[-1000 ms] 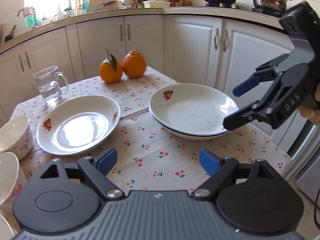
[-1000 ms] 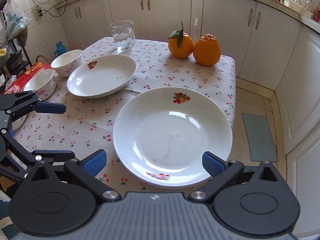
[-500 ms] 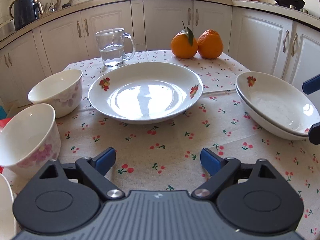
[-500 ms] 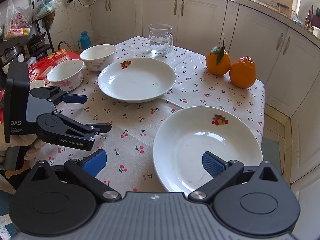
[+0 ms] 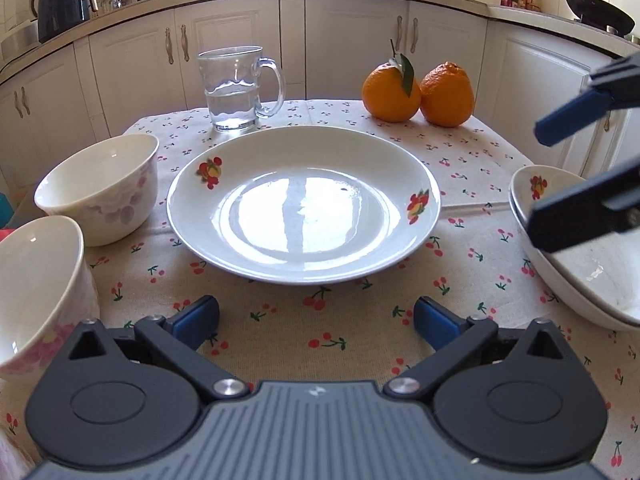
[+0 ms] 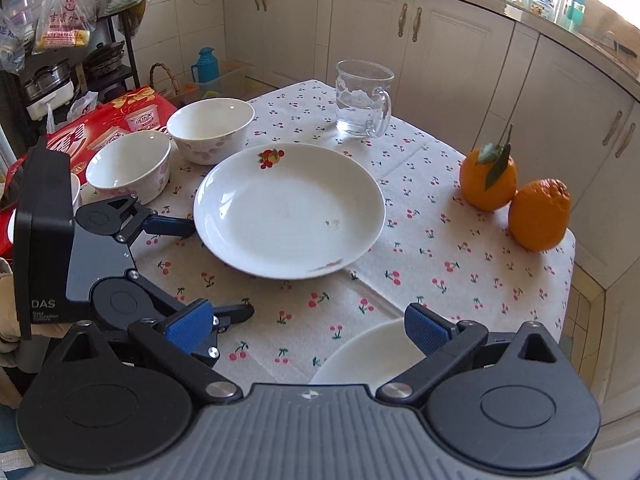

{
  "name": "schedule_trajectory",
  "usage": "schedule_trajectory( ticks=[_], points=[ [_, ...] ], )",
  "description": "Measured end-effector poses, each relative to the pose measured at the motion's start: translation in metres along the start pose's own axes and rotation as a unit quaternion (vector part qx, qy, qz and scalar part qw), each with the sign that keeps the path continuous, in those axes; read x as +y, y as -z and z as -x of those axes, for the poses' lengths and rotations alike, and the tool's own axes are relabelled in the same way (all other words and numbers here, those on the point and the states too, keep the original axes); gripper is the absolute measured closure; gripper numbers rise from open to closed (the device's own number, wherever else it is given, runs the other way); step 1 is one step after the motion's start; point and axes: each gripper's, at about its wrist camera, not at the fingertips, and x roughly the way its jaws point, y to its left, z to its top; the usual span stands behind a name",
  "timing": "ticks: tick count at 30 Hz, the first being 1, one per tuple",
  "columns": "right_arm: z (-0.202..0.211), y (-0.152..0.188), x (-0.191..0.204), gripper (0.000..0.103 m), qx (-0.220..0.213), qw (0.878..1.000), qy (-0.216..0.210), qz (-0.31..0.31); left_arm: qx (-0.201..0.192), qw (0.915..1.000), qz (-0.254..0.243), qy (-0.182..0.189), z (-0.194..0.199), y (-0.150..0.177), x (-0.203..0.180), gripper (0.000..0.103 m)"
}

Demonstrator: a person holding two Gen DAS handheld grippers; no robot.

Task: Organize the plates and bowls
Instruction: 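Carry the held plate toward the stacked plates with the right tool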

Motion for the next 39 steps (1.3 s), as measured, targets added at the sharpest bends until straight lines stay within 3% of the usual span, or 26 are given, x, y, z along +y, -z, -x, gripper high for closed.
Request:
schedule_trajectory(
  ticks=[6, 14, 23, 29, 39],
  points=[
    [-0.033, -0.030, -0.010, 0.000, 0.013, 0.999, -0.012, 0.046, 0.002, 1.0000, 0.001, -0.001, -0.001, -0.003, 0.000, 0.000],
    [-0.078, -0.063, -0.030, 0.000, 0.033, 0.994, -0.060, 0.080, -0.011, 0.9999, 0.001, -0.011, -0.001, -0.006, 0.002, 0.002],
    [-0.131, -0.100, -0.060, 0.002, 0.055, 0.992, -0.099, 0.062, -0.013, 0.9999, 0.005, -0.002, -0.003, -0.009, 0.005, 0.007],
    [-0.154, -0.117, -0.068, 0.014, 0.062, 0.987, -0.140, 0.051, -0.017, 0.9998, 0.009, -0.001, 0.001, -0.009, 0.007, 0.016],
    [-0.176, -0.125, -0.073, 0.027, 0.082, 0.978, -0.186, 0.046, -0.017, 0.9999, 0.003, -0.003, -0.002, -0.011, 0.007, 0.017]
  ],
)
